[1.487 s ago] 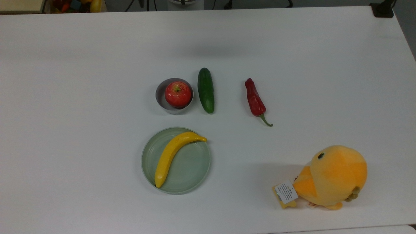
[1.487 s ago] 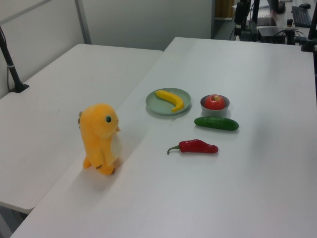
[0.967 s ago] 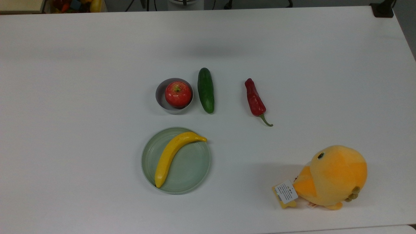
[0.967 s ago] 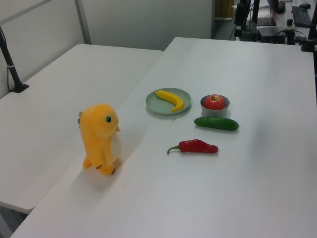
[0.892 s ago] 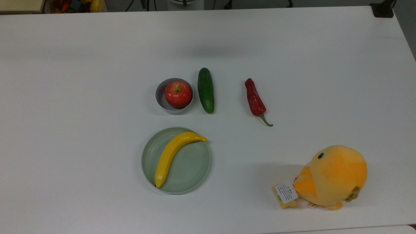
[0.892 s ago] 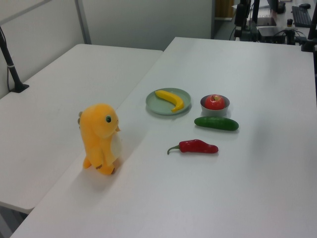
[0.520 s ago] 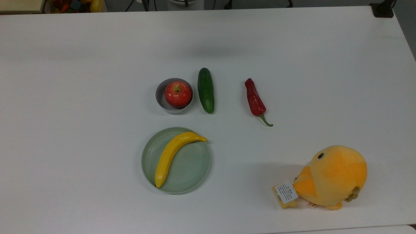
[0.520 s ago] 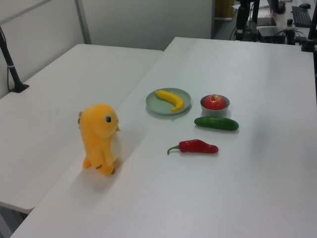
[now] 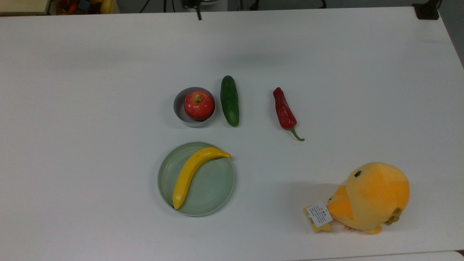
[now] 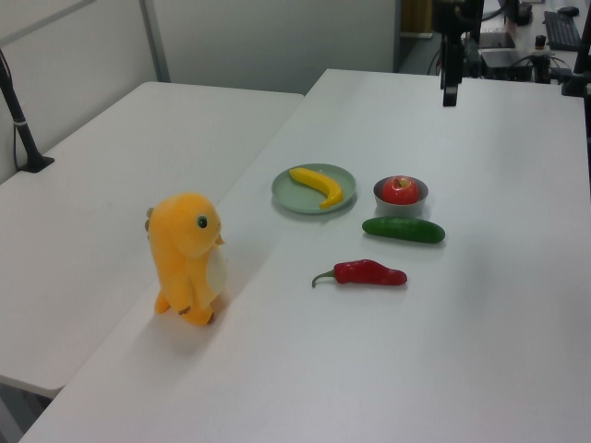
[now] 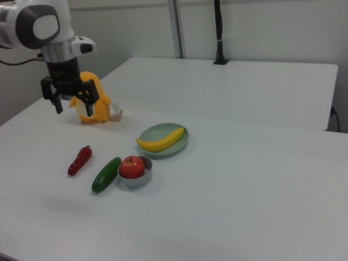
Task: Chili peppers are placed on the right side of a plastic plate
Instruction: 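Move the gripper over the red chili pepper and lower it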
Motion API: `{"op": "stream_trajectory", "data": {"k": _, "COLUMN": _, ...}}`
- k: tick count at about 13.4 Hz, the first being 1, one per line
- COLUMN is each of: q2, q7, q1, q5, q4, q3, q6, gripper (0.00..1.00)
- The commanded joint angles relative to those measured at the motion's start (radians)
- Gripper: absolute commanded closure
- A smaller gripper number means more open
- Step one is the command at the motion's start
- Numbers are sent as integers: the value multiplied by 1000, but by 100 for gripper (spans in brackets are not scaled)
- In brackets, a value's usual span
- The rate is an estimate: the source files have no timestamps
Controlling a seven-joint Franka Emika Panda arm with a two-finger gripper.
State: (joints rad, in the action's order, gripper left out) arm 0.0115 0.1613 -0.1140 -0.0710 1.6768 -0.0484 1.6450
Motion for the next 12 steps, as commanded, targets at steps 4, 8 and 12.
{"op": "stream_trajectory", "data": {"k": 4, "q2": -31, "q7": -103, "q1": -4, "q5": -15, "q4": 7, "q3": -109, "q6": 38, "gripper": 0}}
{"op": "stream_trajectory", "data": {"k": 8, "q2": -68, "q7": -157, "q1": -27, "q5": -15, "q4": 11, "q3": -126, "q6": 93, "gripper": 0}}
{"op": "stream_trajectory", "data": {"k": 12, "q2": -136, "q7": -201, "q1": -64, "q5": -13, "q4": 15, "q3": -125, "q6": 197, "gripper": 0}}
